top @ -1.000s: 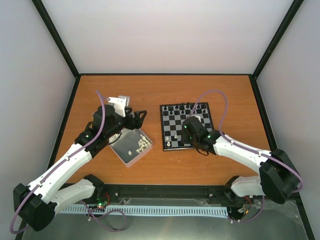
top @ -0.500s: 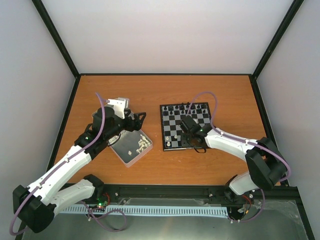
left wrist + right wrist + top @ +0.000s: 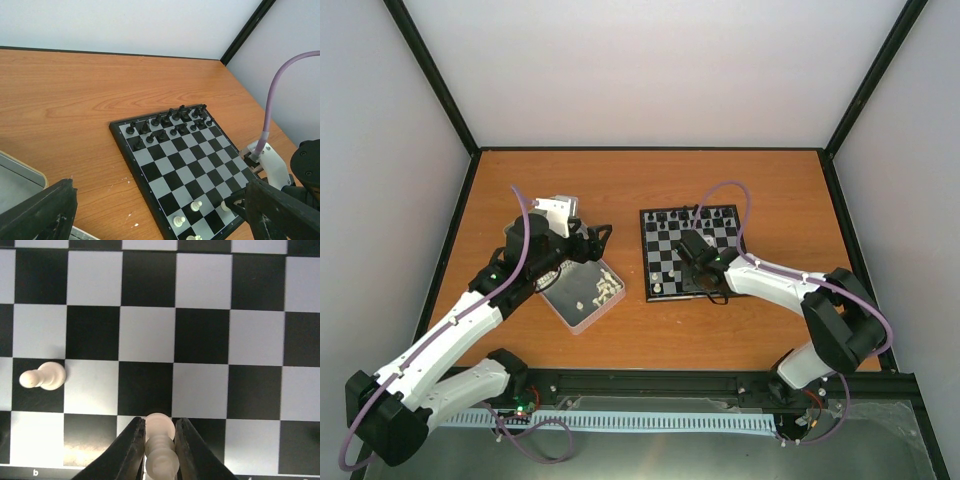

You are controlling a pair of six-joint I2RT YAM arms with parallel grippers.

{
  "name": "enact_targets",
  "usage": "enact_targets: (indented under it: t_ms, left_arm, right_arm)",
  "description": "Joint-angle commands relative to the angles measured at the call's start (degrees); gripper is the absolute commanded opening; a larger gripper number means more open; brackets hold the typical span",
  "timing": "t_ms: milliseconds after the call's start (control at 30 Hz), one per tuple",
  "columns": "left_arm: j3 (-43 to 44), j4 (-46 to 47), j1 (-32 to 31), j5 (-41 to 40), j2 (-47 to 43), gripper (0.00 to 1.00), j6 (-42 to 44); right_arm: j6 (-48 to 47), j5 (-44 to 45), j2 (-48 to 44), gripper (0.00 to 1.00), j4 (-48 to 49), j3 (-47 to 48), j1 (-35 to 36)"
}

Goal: Set up the chess pieces on the board
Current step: Pick up the chess piece from the chessboard, then place the chess piece on the chessboard, then adjust the chess piece on the chessboard.

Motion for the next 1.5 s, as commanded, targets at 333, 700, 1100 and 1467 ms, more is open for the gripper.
enact_targets:
  t_ms: [333,700,1100,1467]
  left_arm:
    - [0.63,-0.35,0.31,0.33,0.72,0.93,0.96]
    - [0.89,-0.40,0.27,0.30,1.10,0.93,1.29]
    - [0.86,-0.40,0.27,-1.55,-0.29,0.93,0.97]
    - [0.49,-2.65,0.27,-1.73,-0.82,0.93,0.77]
  right_arm:
    - [3.35,4.15,-5.29,0.18,-2.14,-2.96,-0.23]
    - [4.71,4.54,-2.88,0.23,-1.38,-3.61,-0.32]
    - [3.30,5.95,-8.21,0.47,-4.11,1.57,-0.46]
    - [-2.55,-2.72,4.89,0.19,2.35,9.40,-0.67]
